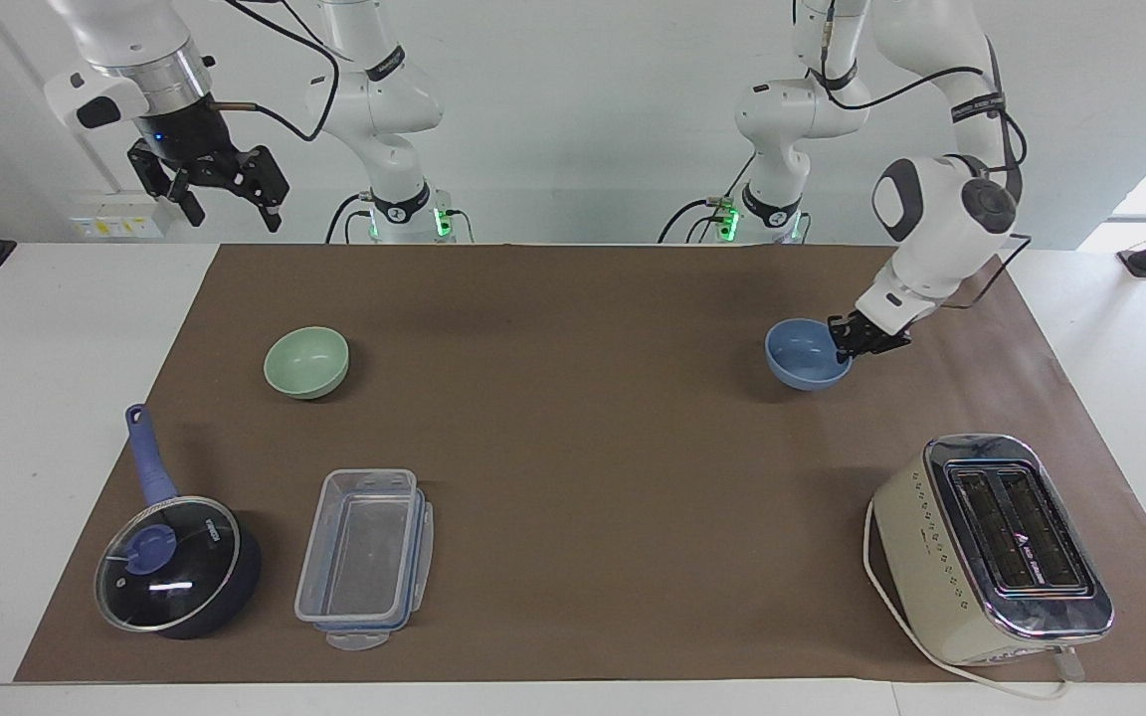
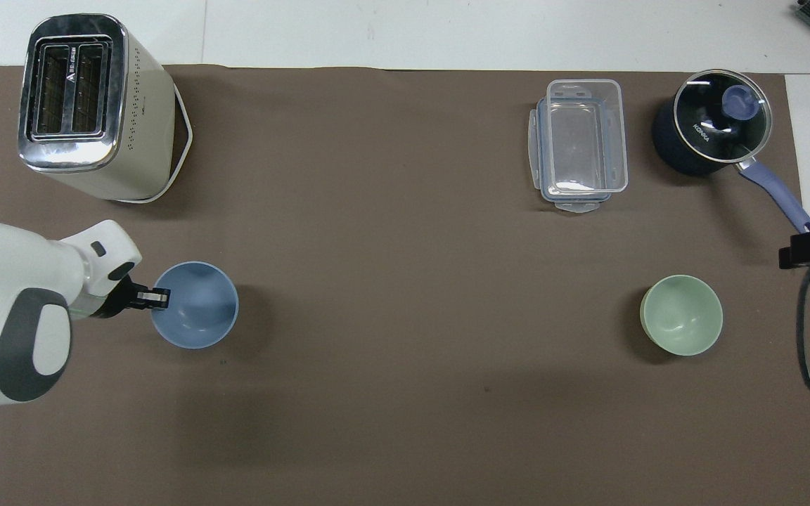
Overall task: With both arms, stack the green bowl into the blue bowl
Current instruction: 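Reach the left gripper to the rim of the light blue bowl, then push the blue bowl toward the table center while the right gripper reaches the green bowl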
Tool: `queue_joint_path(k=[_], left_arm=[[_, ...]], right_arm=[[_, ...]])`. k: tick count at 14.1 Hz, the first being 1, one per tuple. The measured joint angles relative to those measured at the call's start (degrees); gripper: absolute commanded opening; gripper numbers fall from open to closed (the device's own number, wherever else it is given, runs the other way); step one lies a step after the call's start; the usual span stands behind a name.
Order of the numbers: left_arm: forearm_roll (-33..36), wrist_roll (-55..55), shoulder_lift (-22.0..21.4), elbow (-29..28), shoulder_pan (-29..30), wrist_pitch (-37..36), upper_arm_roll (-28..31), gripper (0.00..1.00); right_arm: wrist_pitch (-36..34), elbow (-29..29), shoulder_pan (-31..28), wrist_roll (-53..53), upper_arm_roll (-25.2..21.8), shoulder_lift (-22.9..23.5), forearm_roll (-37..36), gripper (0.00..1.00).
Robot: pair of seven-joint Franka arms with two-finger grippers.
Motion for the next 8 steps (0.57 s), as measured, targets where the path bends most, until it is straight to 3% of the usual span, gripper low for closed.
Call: queue_joint_path(k=[6,8], left_arm=[[0.0,-19.77,2.71,2.58,-17.89,4.38,-0.3,0.0],[0.0,-23.03,4.66,3.78,-22.03,5.22,-0.34,0.0]], right_arm=[[0.33,-0.56,-0.99,-0.47,-0.08,-0.01,0.0,1.0],[3.69,-2.65,-1.94,-2.04,-0.1,0.04,0.0,1.0]])
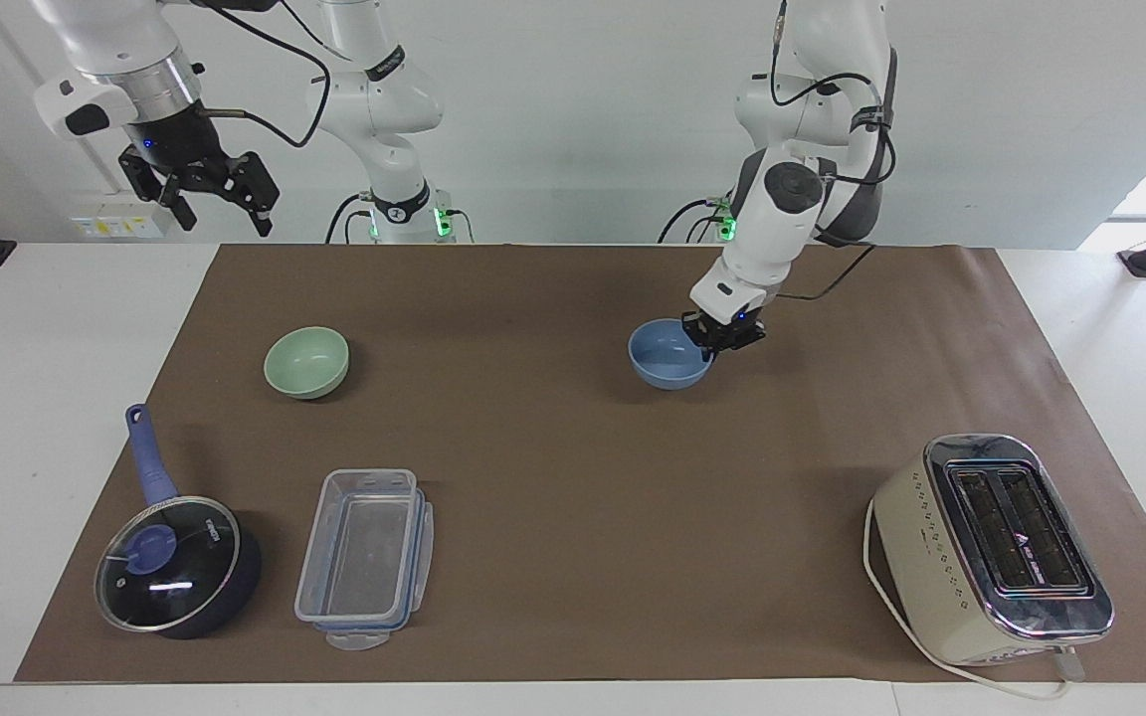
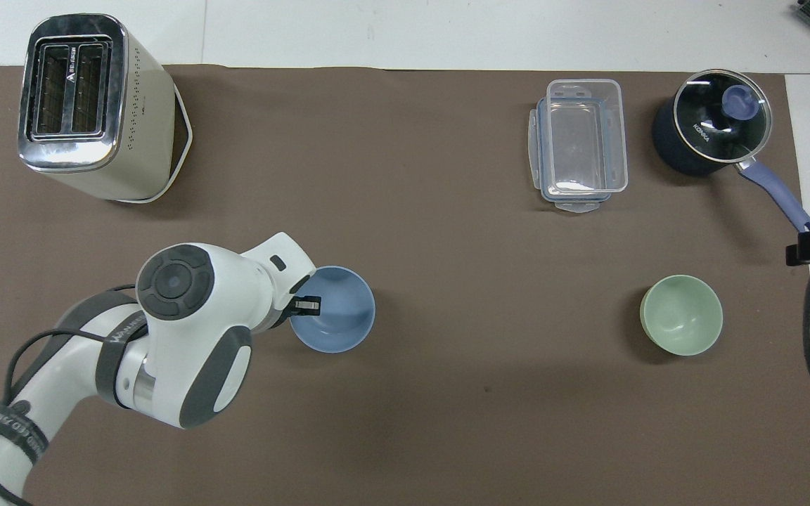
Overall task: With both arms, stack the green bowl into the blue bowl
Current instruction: 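Push the blue bowl toward the table center while the right gripper reaches the green bowl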
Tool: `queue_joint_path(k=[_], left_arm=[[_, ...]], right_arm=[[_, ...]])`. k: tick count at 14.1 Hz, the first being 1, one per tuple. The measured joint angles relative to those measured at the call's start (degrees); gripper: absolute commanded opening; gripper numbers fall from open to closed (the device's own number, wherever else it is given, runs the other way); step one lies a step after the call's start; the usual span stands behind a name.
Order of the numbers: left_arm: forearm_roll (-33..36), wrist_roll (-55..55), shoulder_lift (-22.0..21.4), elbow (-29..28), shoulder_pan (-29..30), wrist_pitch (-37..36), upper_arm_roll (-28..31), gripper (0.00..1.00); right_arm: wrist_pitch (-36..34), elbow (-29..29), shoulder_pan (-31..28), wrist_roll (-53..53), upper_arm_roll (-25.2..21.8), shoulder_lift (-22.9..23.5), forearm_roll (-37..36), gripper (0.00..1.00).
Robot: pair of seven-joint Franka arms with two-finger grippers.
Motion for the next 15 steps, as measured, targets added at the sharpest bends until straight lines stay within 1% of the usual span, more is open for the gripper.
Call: queue_joint_path(k=[4,5,6,7,8,9,12,14,15], left_arm=[[-0.01,-5.3,4.17,0.68,-4.77,4.13,-0.02,0.0],[-0.43,-5.82,4.79,0.77,-5.24,4.31,-0.06,0.0],[-1.61,-5.88,5.32,0.83,-5.46,4.35,-0.05,0.02],[-2.9,-5.88,5.72,0.9,-5.5,4.4,-0.03,0.37],[-3.83,-5.84,5.98,0.98,-5.49,4.44,0.03,0.83],[-4.24,-5.82,6.06,1.03,-5.5,4.48,0.04,1.0],[-4.34,-5.82,6.06,1.9,-5.48,4.62,0.34,1.0],[-4.34,-5.68,5.9,4.45,-5.1,4.54,1.35,1.0],[-4.34,-5.43,5.47,6.34,-4.0,4.04,1.72,1.0]], right_arm=[[7.71,-5.9,-0.27,-3.63,0.01,1.09,0.0,1.0],[9.61,-7.56,-0.32,-5.18,0.01,1.64,0.0,1.0],[11.98,-9.48,-0.55,-7.0,0.0,2.36,0.0,1.0],[14.46,-11.42,-0.99,-8.48,0.0,3.25,0.0,1.0],[16.59,-13.21,-1.62,-9.54,-0.03,4.26,0.0,1.0],[18.7,-14.88,-2.39,-10.47,-0.04,5.34,0.0,1.0],[25.99,-20.36,-4.37,-16.51,-0.08,7.87,0.0,1.0],[29.56,-24.29,-5.1,-19.93,-0.09,8.28,0.0,1.0],[30.73,-26.14,-5.55,-21.83,-0.08,8.32,0.0,1.0]])
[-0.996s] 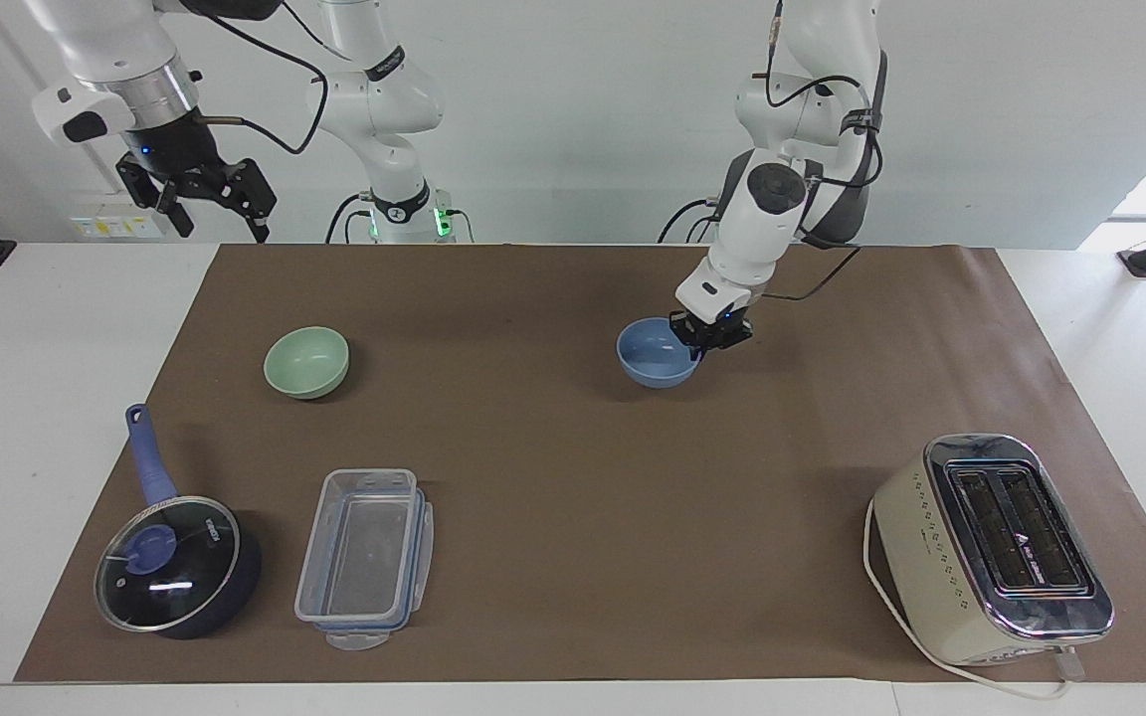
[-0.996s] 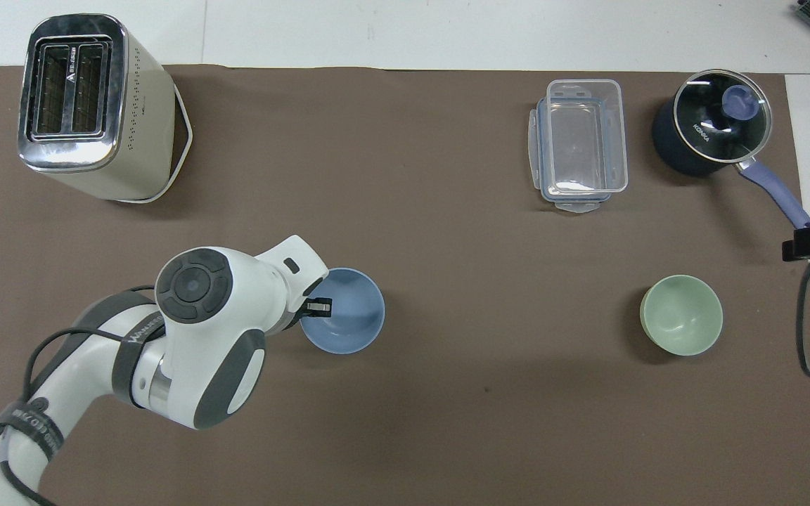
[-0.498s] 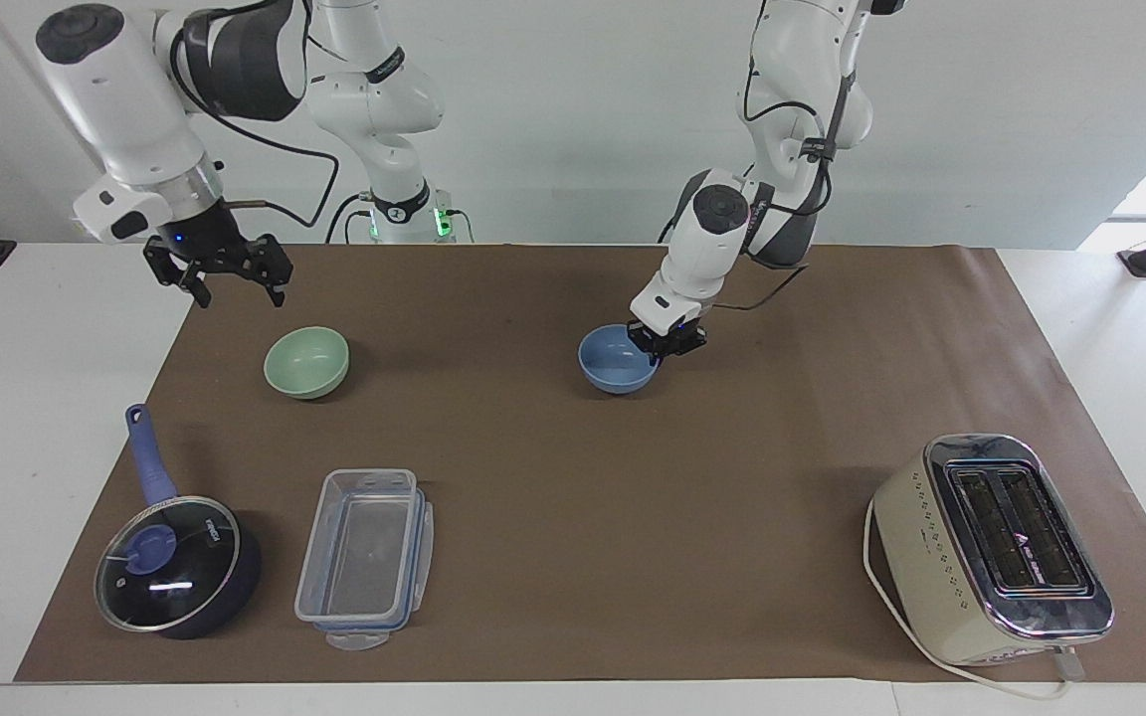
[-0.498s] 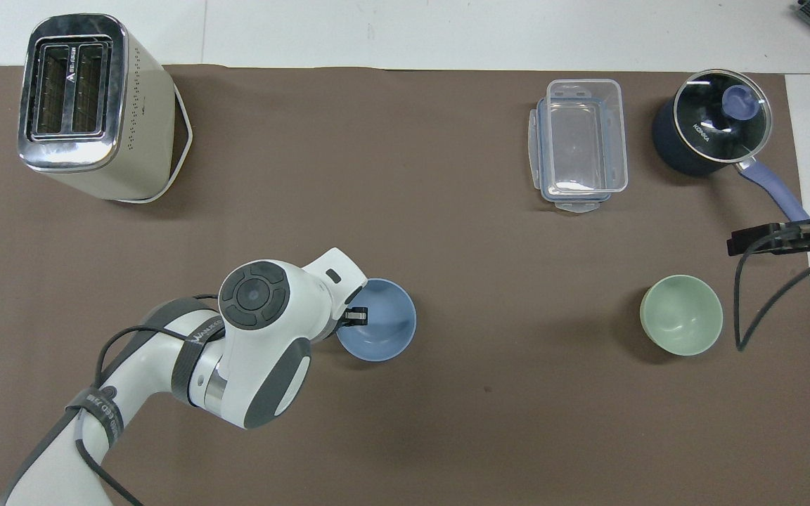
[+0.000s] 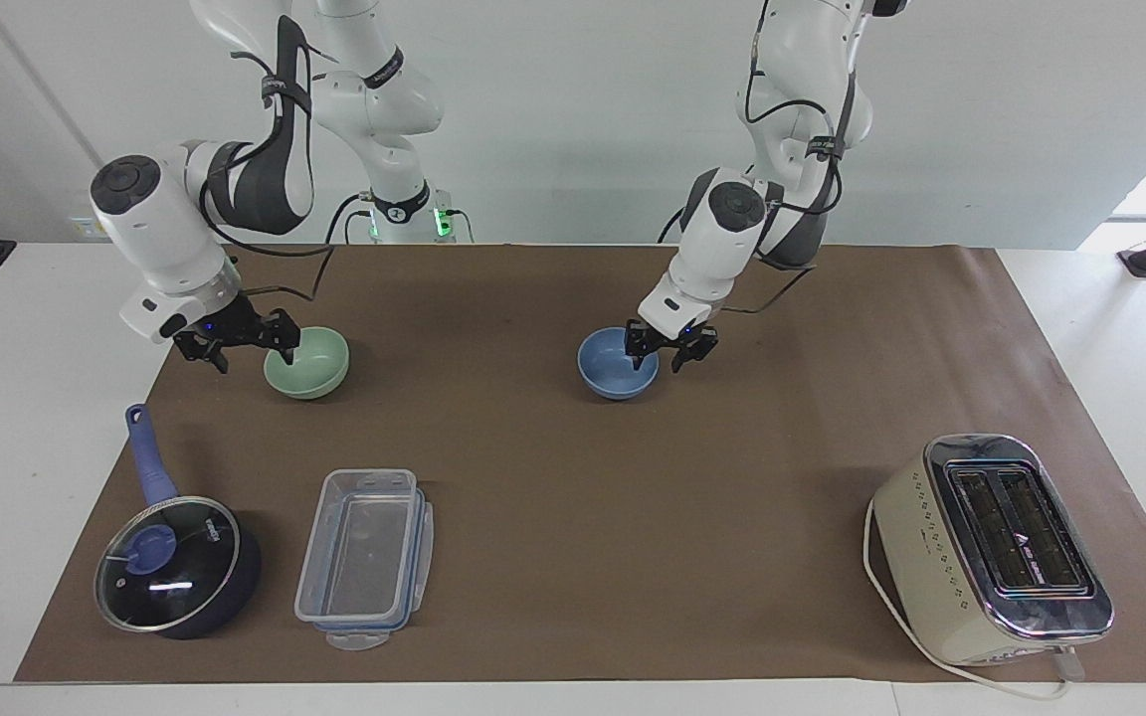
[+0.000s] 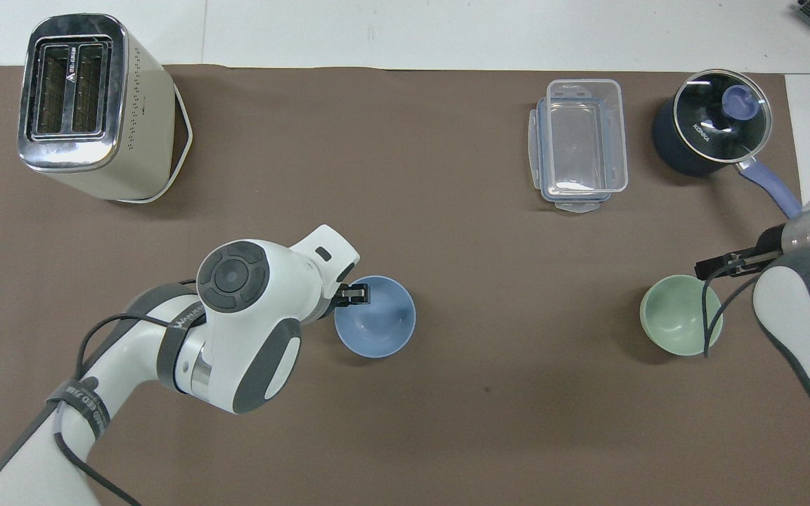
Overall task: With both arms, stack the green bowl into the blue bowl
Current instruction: 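Push the blue bowl toward the table center while the right gripper reaches the green bowl, then withdraw the left gripper while the right gripper grasps the green bowl rim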
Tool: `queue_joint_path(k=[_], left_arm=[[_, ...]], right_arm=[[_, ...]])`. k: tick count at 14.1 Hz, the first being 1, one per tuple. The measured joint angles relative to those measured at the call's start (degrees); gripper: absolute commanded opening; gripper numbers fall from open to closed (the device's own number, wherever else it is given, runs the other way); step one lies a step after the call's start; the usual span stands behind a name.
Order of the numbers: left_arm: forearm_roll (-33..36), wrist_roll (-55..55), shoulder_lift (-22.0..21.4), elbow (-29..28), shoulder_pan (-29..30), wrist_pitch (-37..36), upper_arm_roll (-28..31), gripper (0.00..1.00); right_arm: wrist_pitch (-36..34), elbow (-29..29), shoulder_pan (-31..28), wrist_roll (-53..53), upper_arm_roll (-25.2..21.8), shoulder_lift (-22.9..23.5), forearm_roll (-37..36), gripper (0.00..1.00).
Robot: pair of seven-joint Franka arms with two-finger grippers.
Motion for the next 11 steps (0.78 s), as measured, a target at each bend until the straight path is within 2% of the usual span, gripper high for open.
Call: queue_joint_path(k=[3,6,7,9,10,11], left_arm=[[1.92,3.7,-3.77,3.72,4.29,-4.29,0.59,1.0],[5.51,10.85,-8.91,8.62,10.2,-14.64,0.94,1.0],[6.17,12.74,-9.88,11.59,12.2,-18.93,1.01,1.0],[6.68,17.81,-10.46,18.85,16.65,-26.97,1.12,1.0],[6.74,20.34,-10.46,21.63,18.85,-29.78,1.19,1.0],[6.77,22.32,-10.43,23.56,20.85,-31.8,1.28,1.0]], right_arm=[[5.55,-5.27,-1.73,-4.89,-0.02,0.55,0.0,1.0],[9.82,-9.52,-2.95,-6.46,-0.03,1.24,0.0,1.0],[10.15,-9.99,-2.99,-6.47,-0.03,1.45,0.0,0.95],[10.29,-10.21,-2.98,-6.47,0.04,1.73,0.0,0.29],[10.29,-10.25,-2.98,-6.47,0.05,1.79,0.0,0.03],[10.3,-10.35,-3.05,-6.47,0.03,1.88,0.0,0.0]])
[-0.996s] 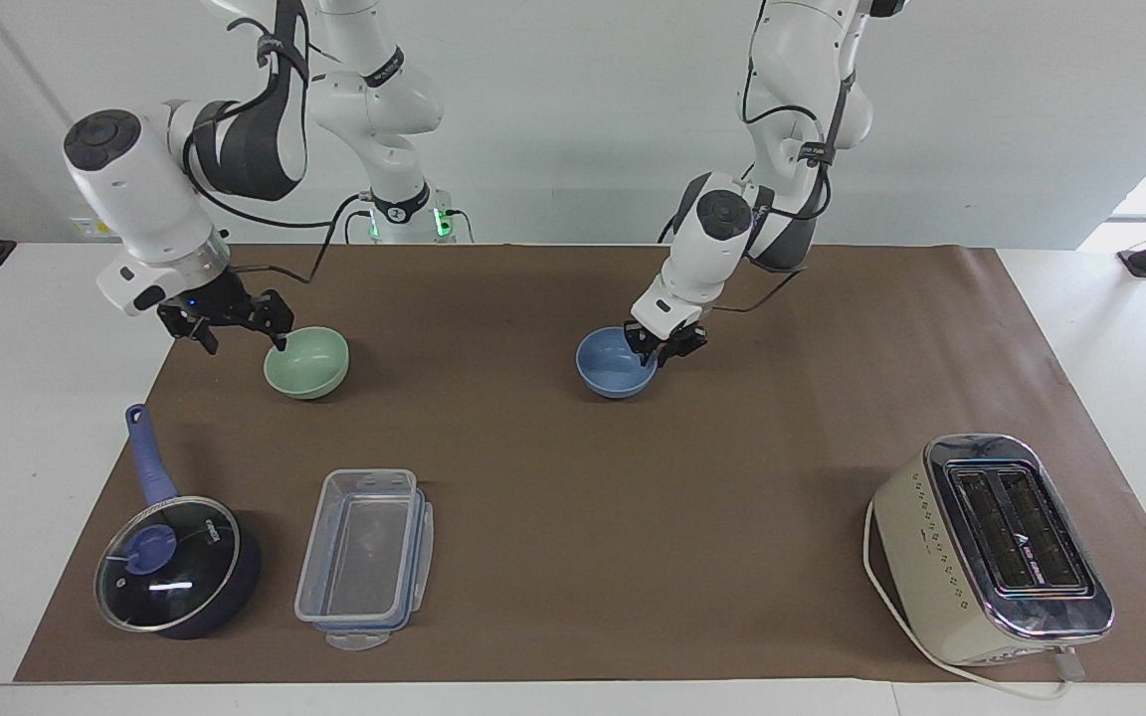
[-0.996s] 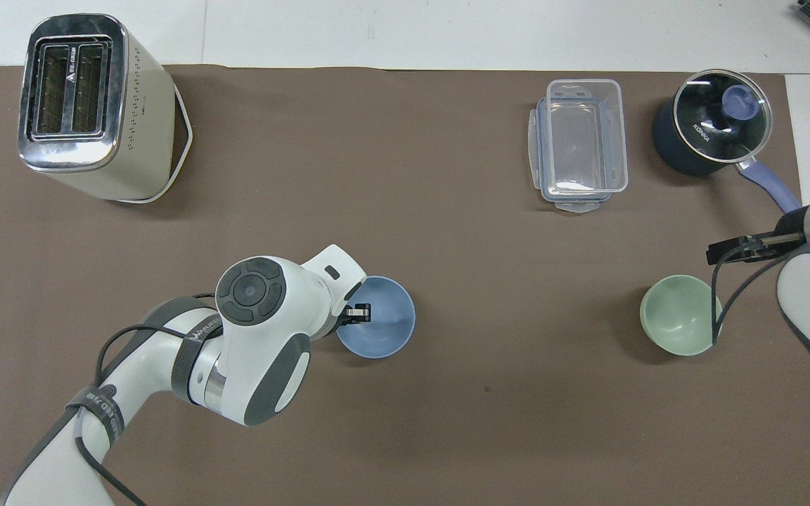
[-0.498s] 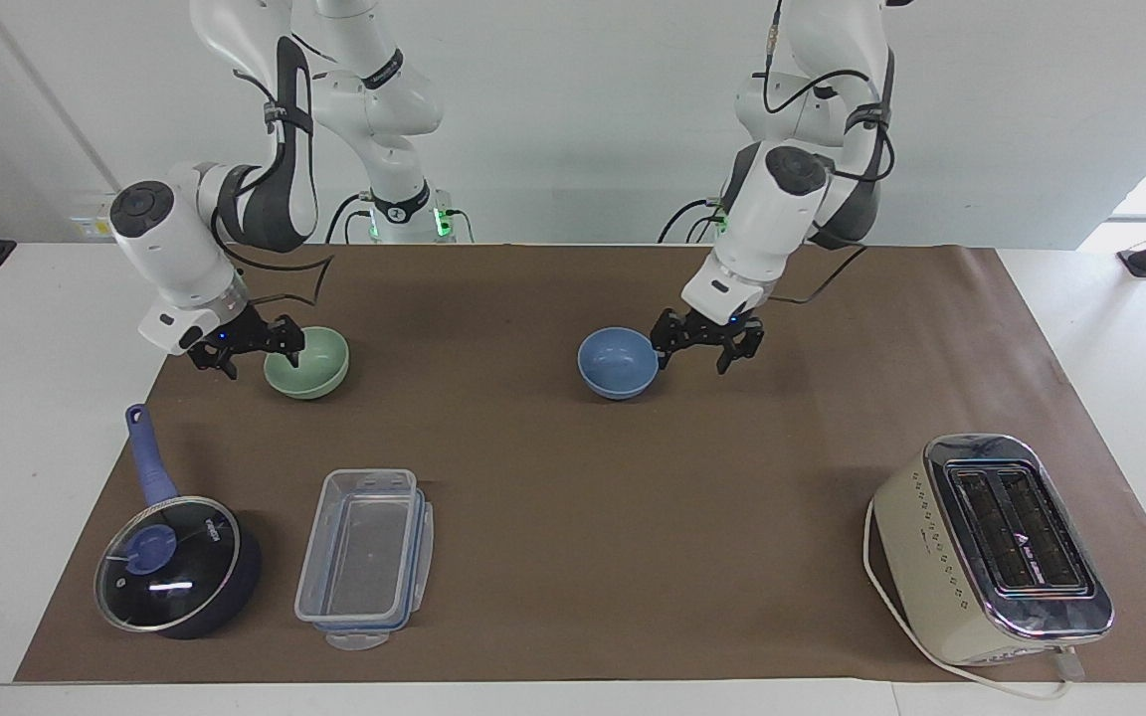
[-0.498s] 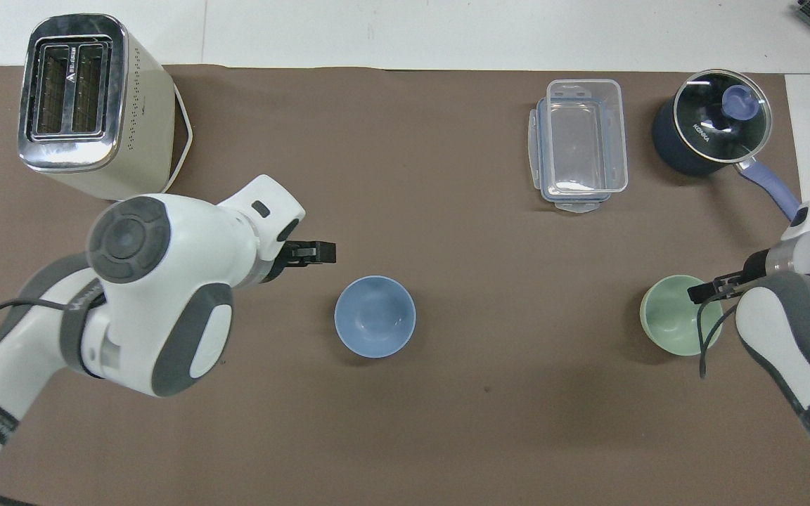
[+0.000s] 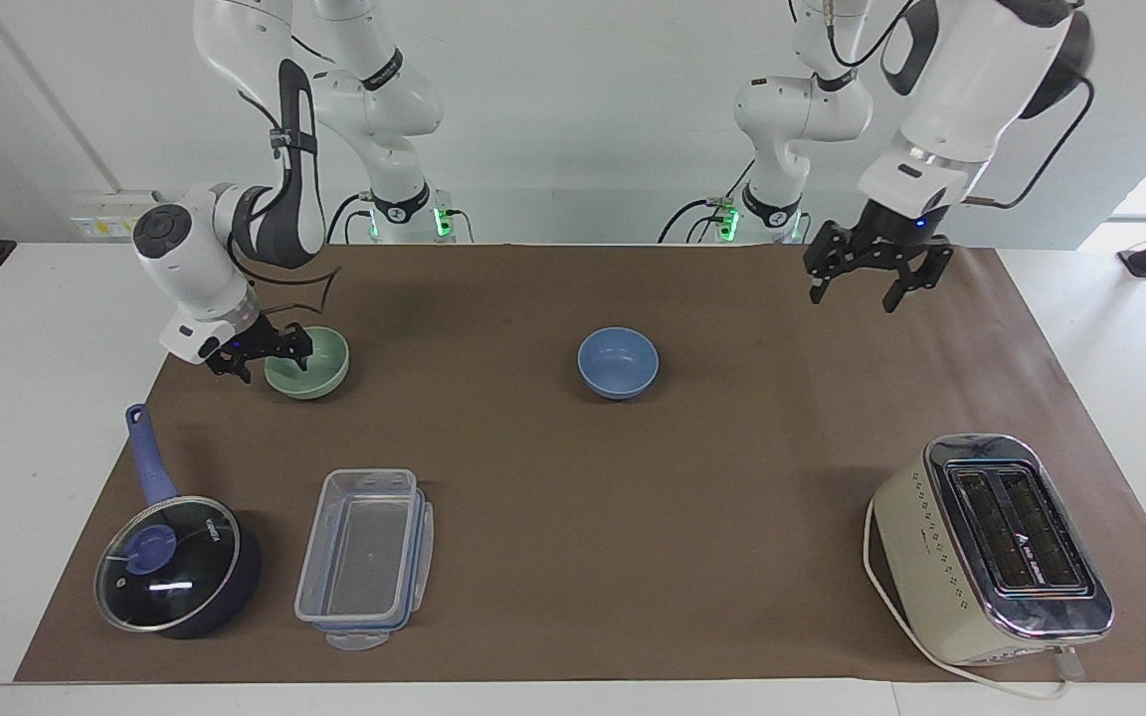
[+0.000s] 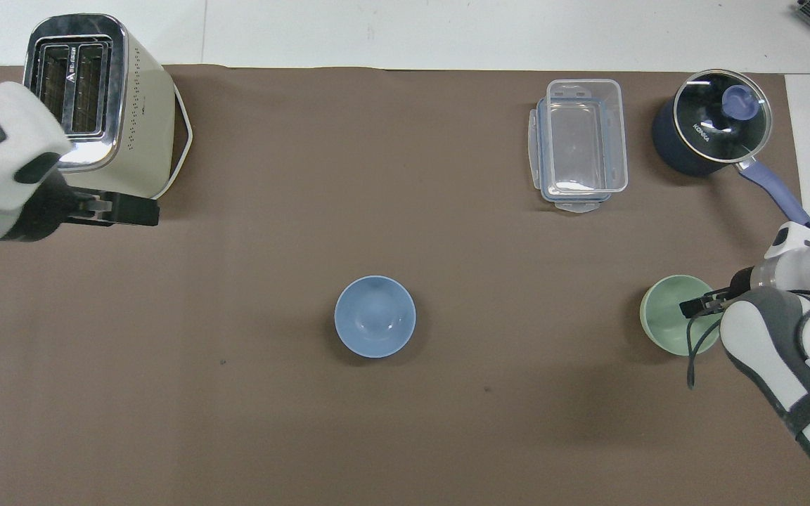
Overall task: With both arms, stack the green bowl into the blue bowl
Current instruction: 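Withdraw the left gripper while the right gripper grasps the green bowl rim, then lift the pale green bowl with the right gripper and carry it over the blue bowl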
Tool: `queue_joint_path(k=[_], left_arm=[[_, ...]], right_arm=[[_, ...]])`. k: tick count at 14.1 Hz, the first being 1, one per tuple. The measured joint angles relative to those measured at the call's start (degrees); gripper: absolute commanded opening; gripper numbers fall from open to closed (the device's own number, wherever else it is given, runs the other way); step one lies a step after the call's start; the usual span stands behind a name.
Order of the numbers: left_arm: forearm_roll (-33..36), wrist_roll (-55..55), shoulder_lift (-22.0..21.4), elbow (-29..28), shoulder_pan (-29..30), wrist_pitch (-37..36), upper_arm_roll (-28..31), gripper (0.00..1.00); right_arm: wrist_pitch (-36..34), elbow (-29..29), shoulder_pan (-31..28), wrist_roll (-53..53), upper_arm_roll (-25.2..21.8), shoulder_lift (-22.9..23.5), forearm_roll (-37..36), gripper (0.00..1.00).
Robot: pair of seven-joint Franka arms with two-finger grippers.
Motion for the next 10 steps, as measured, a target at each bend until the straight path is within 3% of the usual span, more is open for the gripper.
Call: queue_joint_path(k=[6,10], left_arm=[[0.21,6.06,0.84,5.8,5.72,-6.98,0.13,1.0],[1.56,7.49,2.09,8.3,6.38,-9.57,0.18,1.0]], right_arm=[[0.44,0.1,-1.2,0.0,0.0,0.51,0.37,0.0],[-4.37,5.34,-0.82,-0.27,0.82,-0.58,0.94,0.0]])
